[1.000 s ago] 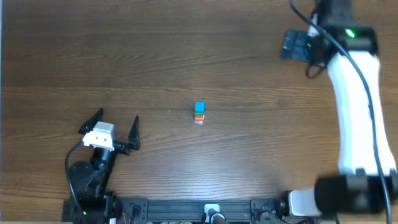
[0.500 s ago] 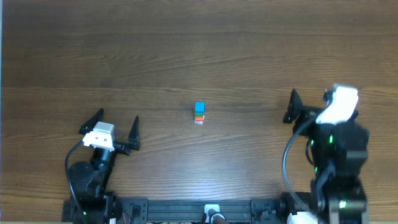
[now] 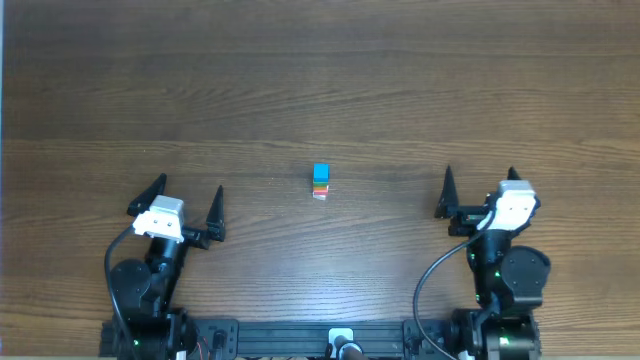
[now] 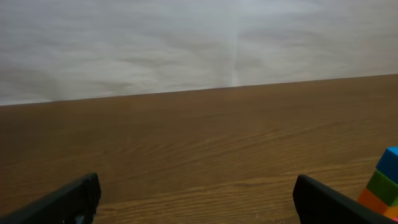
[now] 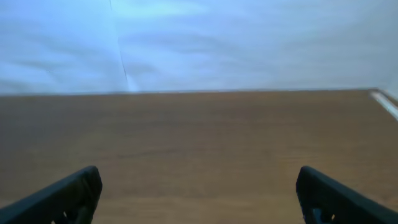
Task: Stack Cubes
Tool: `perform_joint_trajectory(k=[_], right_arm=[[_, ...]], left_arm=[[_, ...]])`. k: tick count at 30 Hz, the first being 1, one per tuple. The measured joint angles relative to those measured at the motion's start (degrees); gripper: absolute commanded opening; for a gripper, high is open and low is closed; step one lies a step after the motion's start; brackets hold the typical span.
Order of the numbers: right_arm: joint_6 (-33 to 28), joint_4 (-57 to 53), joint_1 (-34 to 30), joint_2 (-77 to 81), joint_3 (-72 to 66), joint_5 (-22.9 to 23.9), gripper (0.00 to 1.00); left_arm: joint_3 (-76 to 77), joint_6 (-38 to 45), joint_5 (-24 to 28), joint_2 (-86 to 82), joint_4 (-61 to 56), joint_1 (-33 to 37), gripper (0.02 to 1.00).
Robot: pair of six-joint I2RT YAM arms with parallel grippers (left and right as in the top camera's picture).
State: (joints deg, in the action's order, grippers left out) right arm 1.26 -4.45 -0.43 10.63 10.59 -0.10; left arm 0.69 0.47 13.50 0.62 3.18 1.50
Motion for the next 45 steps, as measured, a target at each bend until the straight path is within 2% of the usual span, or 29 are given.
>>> perform_joint_trajectory(k=[7,16,45], right_arm=[[-1.79,3.89,0.0,-1.09,-6.86,-0.02,0.991],[-2.14,1.49,0.0,-9.09,-9.66,-0.02,0.993],[-2.6,0.13,0.0,-9.7,-9.75,-0.02,0.991]], left_arm=[[0.0,-0.02,0.0,0.0,0.02,0.0,0.996],[0.0,0.0,0.02,0.0,0.02,0.0,0.998],[0.0,0.0,0.02,0.0,0.02,0.0,0.998]])
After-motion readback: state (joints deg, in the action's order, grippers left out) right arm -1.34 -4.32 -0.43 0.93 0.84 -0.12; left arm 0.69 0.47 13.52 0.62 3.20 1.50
